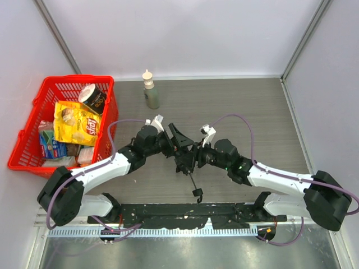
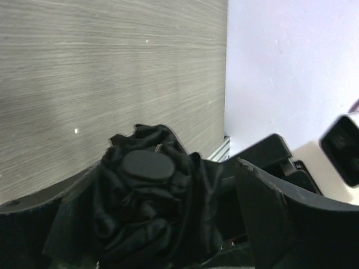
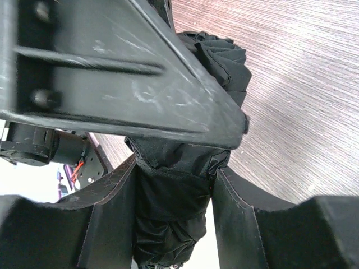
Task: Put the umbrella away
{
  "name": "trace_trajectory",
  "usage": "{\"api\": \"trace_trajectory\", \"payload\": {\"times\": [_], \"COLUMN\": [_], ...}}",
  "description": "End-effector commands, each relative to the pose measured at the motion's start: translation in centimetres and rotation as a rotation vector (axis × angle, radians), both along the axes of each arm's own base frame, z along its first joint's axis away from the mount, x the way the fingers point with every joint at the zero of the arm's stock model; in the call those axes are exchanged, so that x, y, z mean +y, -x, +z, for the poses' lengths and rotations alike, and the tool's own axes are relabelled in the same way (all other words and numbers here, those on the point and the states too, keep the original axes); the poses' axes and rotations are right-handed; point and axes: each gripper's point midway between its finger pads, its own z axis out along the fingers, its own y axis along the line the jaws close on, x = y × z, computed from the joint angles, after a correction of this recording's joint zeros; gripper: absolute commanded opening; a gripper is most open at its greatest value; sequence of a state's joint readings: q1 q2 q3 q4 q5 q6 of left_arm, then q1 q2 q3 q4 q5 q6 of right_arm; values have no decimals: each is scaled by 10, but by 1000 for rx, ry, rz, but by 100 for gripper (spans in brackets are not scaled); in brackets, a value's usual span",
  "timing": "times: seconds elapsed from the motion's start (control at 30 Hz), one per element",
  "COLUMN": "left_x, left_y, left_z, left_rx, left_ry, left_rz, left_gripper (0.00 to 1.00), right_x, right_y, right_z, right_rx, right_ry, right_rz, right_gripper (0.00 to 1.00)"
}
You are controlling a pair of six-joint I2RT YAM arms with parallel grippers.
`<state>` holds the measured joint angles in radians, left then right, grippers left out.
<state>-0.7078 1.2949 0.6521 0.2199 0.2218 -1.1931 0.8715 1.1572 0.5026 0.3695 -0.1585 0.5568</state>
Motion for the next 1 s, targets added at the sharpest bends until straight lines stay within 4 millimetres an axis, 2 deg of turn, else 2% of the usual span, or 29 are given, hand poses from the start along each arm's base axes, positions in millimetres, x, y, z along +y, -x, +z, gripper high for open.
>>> {"api": "trace_trajectory", "payload": {"times": [0.0,0.07,0.23,0.37,0.43,0.5,0.53,0.6,0.73,0.97], "left_x": [-11,-8,8,53,85,109,119,131,138,117], "left_y": [5,5,1,-8,-14,-13,-12,-9,-2,2], "left_z": [51,52,48,44,46,50,56,64,75,74], "left_rx": [-138,-142,-160,-192,-217,-249,-271,-307,-345,-327], "left_ry": [97,82,3,-180,-286,-347,-355,-363,-338,-299], "left_rz": [-66,-60,-15,130,246,320,349,382,391,299], "left_gripper": [94,100,100,100,100,100,100,100,100,100], "right_x": [11,10,0,-20,-42,-57,-71,-83,-87,-85], "right_y": [7,9,7,-8,-22,-26,-33,-40,-49,-65], "right_z": [59,61,58,38,24,11,3,-3,-27,-47], "right_rx": [-100,-103,-90,-60,-62,-65,-62,-75,-52,-59], "right_ry": [-206,-218,-212,-96,-7,98,167,232,324,420], "right_rz": [44,50,-1,-135,-257,-311,-375,-422,-436,-452], "right_gripper": [22,19,15,15,17,17,18,19,23,30]}}
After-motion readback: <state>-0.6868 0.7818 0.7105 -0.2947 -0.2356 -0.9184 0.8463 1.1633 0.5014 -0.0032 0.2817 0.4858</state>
